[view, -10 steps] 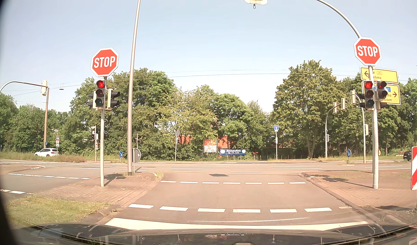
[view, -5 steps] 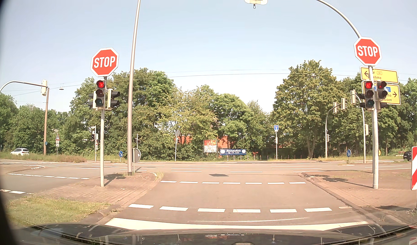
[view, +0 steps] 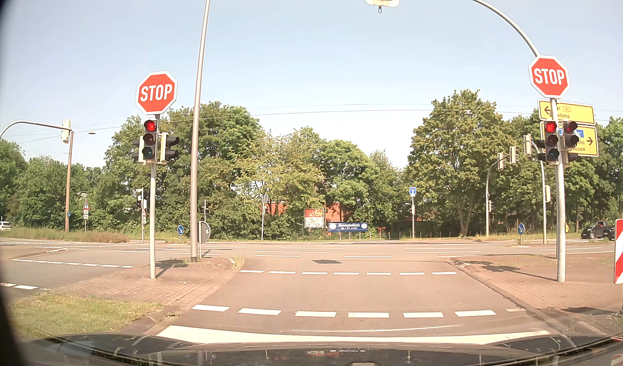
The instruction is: Follow the waypoints while adhering to traffic rules and regulations
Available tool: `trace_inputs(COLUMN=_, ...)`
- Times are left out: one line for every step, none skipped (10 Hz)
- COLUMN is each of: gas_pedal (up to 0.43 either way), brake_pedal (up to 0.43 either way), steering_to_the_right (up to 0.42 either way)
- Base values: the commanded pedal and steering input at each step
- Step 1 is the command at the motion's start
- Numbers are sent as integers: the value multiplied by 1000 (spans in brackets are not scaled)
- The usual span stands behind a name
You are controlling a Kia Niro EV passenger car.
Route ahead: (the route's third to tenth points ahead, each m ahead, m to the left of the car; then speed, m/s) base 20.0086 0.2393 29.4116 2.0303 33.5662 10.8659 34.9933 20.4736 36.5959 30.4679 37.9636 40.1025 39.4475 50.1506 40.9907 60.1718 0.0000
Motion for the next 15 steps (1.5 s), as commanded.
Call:
trace_inputs(gas_pedal=0, brake_pedal=256, steering_to_the_right=1)
trace_inputs(gas_pedal=0, brake_pedal=256, steering_to_the_right=1)
trace_inputs(gas_pedal=0, brake_pedal=256, steering_to_the_right=1)
trace_inputs(gas_pedal=0, brake_pedal=256, steering_to_the_right=1)
trace_inputs(gas_pedal=0, brake_pedal=256, steering_to_the_right=1)
trace_inputs(gas_pedal=0, brake_pedal=256, steering_to_the_right=1)
trace_inputs(gas_pedal=0, brake_pedal=256, steering_to_the_right=1)
trace_inputs(gas_pedal=0, brake_pedal=256, steering_to_the_right=1)
trace_inputs(gas_pedal=0, brake_pedal=256, steering_to_the_right=1)
trace_inputs(gas_pedal=0, brake_pedal=256, steering_to_the_right=1)
trace_inputs(gas_pedal=0, brake_pedal=256, steering_to_the_right=1)
trace_inputs(gas_pedal=0, brake_pedal=256, steering_to_the_right=1)
trace_inputs(gas_pedal=0, brake_pedal=256, steering_to_the_right=1)
trace_inputs(gas_pedal=0, brake_pedal=256, steering_to_the_right=1)
trace_inputs(gas_pedal=0, brake_pedal=256, steering_to_the_right=1)
